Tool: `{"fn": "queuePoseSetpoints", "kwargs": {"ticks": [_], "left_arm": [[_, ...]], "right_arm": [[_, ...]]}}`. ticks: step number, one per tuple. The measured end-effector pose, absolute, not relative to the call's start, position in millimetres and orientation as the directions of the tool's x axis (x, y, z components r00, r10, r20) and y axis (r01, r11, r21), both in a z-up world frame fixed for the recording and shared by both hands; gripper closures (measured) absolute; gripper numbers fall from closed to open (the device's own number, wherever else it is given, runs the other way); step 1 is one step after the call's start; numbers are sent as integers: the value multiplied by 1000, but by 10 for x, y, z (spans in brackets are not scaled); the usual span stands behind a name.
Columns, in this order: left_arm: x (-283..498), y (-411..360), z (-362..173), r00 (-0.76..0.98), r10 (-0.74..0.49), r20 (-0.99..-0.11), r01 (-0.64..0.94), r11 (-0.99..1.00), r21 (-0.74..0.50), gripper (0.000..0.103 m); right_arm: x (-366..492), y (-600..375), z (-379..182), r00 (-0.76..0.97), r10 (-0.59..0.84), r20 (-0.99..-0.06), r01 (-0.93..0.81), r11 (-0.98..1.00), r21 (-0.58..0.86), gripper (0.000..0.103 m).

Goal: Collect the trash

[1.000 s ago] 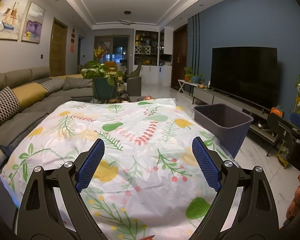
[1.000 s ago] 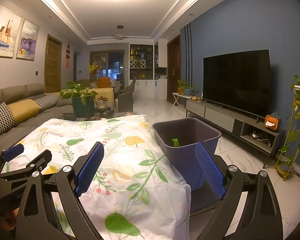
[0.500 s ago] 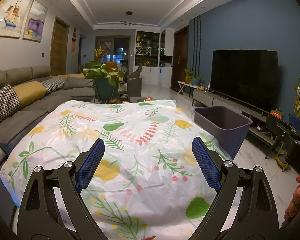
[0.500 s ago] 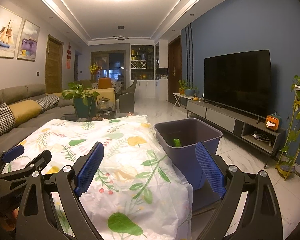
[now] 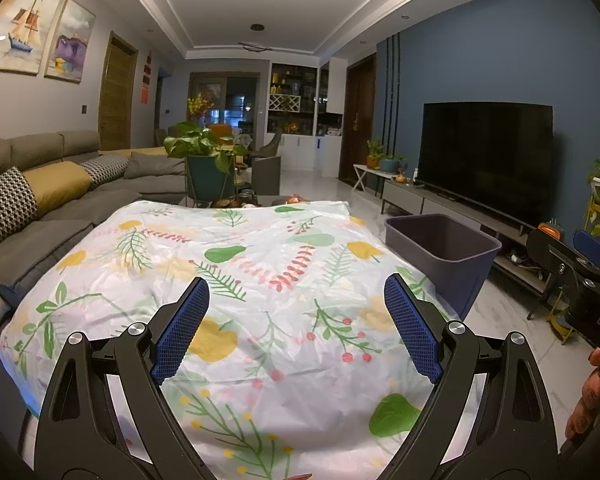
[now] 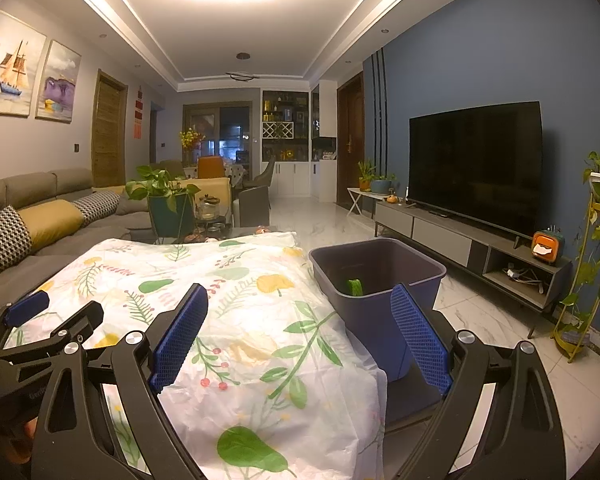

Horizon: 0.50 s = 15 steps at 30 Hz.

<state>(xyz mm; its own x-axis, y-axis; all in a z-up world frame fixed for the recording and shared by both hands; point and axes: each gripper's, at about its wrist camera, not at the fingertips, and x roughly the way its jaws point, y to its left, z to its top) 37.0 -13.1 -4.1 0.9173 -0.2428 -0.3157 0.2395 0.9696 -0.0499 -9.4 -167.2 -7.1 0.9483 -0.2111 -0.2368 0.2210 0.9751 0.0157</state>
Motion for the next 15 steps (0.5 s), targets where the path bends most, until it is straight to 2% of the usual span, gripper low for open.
{"fn": "queuePoseSetpoints", "kwargs": {"ticks": [11, 13, 15], "left_arm": [[373, -154, -47, 914, -258, -312, 252, 966, -60, 15], [372, -163, -46, 916, -255, -311, 249, 967, -60, 19], [372, -153, -53, 918, -251, -308, 246, 968, -55, 30]], "right_arm": [[-73, -1667, -60, 947, -217, -238, 227, 974, 14, 13], [-71, -1667, -54, 947, -218, -238, 228, 974, 14, 13], [-67, -1666, -52, 946, -220, -239, 229, 973, 13, 13]]}}
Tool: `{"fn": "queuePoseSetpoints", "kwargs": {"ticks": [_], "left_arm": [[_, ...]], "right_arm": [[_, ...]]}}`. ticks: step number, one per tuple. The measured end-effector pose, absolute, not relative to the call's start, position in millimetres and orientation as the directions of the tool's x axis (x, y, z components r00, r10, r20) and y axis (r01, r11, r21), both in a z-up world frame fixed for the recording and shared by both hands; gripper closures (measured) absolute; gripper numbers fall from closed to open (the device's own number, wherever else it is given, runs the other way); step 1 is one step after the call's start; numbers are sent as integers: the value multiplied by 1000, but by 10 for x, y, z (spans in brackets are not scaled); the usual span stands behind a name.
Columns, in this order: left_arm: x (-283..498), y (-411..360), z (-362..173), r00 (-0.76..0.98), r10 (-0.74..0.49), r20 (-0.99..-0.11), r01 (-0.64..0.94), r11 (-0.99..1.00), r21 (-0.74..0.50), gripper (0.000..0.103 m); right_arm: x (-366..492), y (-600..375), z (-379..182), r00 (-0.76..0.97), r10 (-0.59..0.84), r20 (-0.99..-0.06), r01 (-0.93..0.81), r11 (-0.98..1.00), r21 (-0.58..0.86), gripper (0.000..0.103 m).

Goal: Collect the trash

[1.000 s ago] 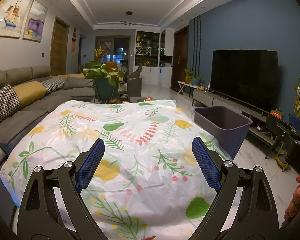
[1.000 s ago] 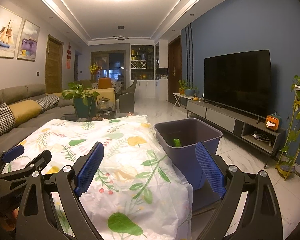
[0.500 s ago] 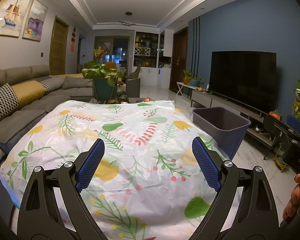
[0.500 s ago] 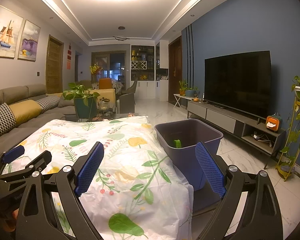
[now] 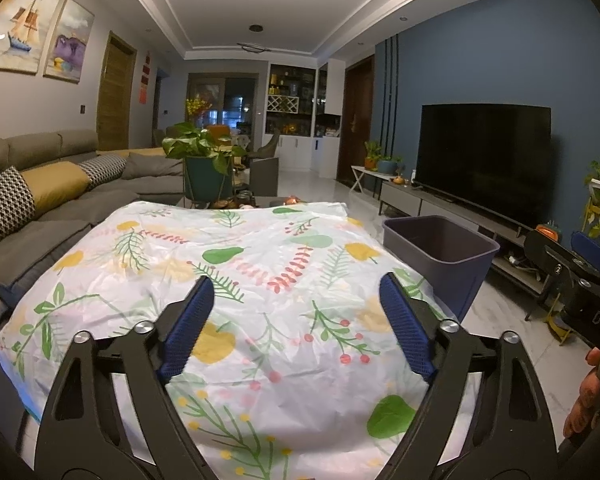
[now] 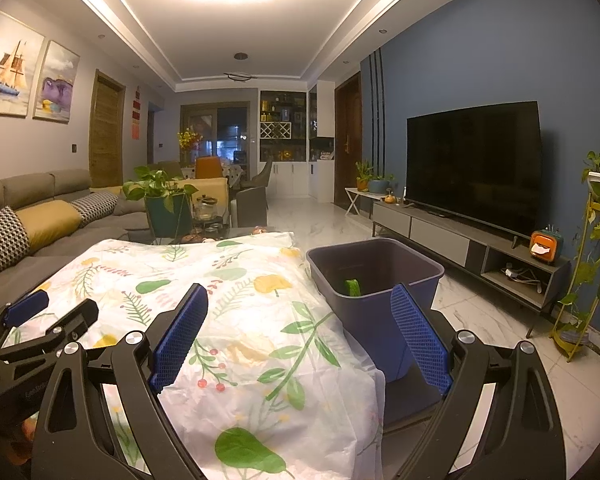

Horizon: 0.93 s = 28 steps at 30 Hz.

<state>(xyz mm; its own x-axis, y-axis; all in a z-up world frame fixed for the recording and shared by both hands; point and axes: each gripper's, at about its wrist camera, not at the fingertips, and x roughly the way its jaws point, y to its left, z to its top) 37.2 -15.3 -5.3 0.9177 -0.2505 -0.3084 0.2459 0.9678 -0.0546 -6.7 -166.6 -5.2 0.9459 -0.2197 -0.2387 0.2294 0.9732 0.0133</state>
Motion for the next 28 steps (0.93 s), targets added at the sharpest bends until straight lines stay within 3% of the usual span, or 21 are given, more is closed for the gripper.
{"fn": "queuePoseSetpoints", "kwargs": {"ticks": [2, 6, 19, 22, 24, 28], "left_arm": [[379, -168, -63, 917, -249, -311, 248, 968, -44, 41], [368, -209, -65, 914, -265, -308, 269, 963, -31, 52], [331, -239, -22, 919, -263, -293, 270, 963, -18, 52], [343, -211, -29, 923, -246, -296, 256, 967, -5, 45], [345, -206, -30, 928, -222, -298, 235, 972, 8, 27], [341, -159, -18, 932, -209, -296, 218, 976, -3, 13]], "right_arm": [[-66, -1667, -53, 946, -220, -239, 230, 973, 14, 13], [-58, -1661, -44, 945, -224, -238, 234, 972, 13, 14], [-26, -1697, -26, 944, -231, -238, 243, 970, 23, 13], [-21, -1699, -30, 944, -232, -236, 244, 969, 24, 13], [-8, -1694, -27, 943, -234, -235, 246, 969, 23, 13], [-8, -1691, -24, 944, -233, -236, 246, 969, 28, 13]]}}
